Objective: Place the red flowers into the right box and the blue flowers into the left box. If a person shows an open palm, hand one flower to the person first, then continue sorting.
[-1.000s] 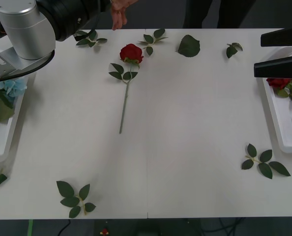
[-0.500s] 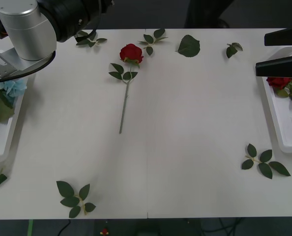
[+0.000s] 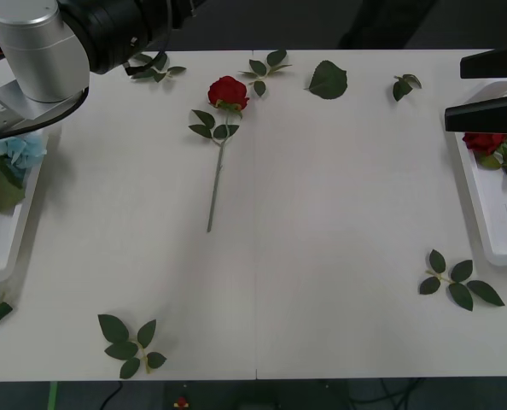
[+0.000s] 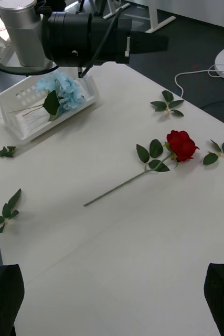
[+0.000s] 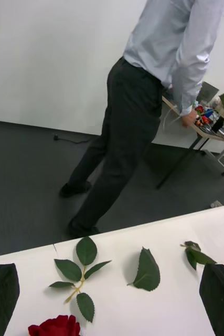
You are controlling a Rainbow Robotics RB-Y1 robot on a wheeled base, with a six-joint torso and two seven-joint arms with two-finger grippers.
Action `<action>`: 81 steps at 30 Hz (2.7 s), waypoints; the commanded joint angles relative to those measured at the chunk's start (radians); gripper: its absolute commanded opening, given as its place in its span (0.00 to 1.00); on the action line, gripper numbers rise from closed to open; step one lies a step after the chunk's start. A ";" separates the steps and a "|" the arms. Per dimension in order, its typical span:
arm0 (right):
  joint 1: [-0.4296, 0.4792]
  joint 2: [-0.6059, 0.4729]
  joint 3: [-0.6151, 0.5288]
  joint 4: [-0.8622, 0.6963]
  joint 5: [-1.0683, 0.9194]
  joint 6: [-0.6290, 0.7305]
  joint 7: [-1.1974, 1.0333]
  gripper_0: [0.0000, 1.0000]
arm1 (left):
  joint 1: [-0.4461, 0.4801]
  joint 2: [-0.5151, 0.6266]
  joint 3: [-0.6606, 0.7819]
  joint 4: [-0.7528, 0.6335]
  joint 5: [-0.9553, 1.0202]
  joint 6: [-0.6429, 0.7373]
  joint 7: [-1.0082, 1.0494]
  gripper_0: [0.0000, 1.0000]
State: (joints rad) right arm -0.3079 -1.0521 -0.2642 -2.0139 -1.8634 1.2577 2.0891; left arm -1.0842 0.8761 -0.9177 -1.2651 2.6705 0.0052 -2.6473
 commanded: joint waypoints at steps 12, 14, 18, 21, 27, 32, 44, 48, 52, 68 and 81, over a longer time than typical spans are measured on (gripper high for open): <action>0.010 -0.049 -0.037 -0.002 0.000 0.000 0.008 1.00 | -0.045 -0.034 0.079 0.021 0.048 0.039 -0.058 1.00; 0.010 -0.051 -0.035 -0.002 0.001 0.002 0.006 1.00 | -0.045 -0.058 0.119 0.023 0.049 0.090 -0.058 1.00; 0.010 -0.049 -0.037 -0.002 0.001 0.000 0.006 1.00 | -0.045 -0.083 0.175 0.018 0.042 0.162 -0.058 1.00; 0.010 -0.049 -0.037 -0.002 0.001 0.000 0.006 1.00 | -0.033 -0.088 0.184 0.013 -0.018 0.219 -0.058 1.00; 0.010 -0.049 -0.037 -0.002 0.001 0.000 0.006 1.00 | 0.046 -0.080 0.263 0.018 -0.210 0.366 -0.058 1.00; 0.010 -0.049 -0.037 -0.002 0.001 0.000 0.006 1.00 | 0.104 -0.089 0.370 0.024 -0.428 0.496 -0.058 1.00; 0.010 -0.049 -0.037 -0.002 0.001 0.000 0.006 1.00 | 0.130 -0.155 0.574 0.173 -0.704 0.880 0.061 1.00; 0.010 -0.049 -0.037 -0.002 0.001 0.000 0.006 1.00 | 0.125 -0.163 0.577 0.185 -0.850 0.906 0.277 1.00; 0.010 -0.049 -0.037 -0.002 0.001 0.000 0.006 1.00 | 0.098 -0.177 0.619 0.185 -1.066 0.983 0.455 1.00; 0.010 -0.049 -0.037 -0.002 0.001 0.000 0.006 1.00 | 0.032 -0.289 0.651 0.136 -1.587 1.220 1.101 1.00; 0.010 -0.049 -0.037 -0.002 0.001 0.000 0.006 1.00 | 0.164 -0.410 0.631 -0.177 -2.002 1.461 1.529 1.00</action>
State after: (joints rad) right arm -0.3072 -1.0523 -0.2732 -2.0124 -1.8631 1.2577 2.0891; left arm -0.9646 0.4897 -0.2642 -1.3278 0.7206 1.4575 -1.1616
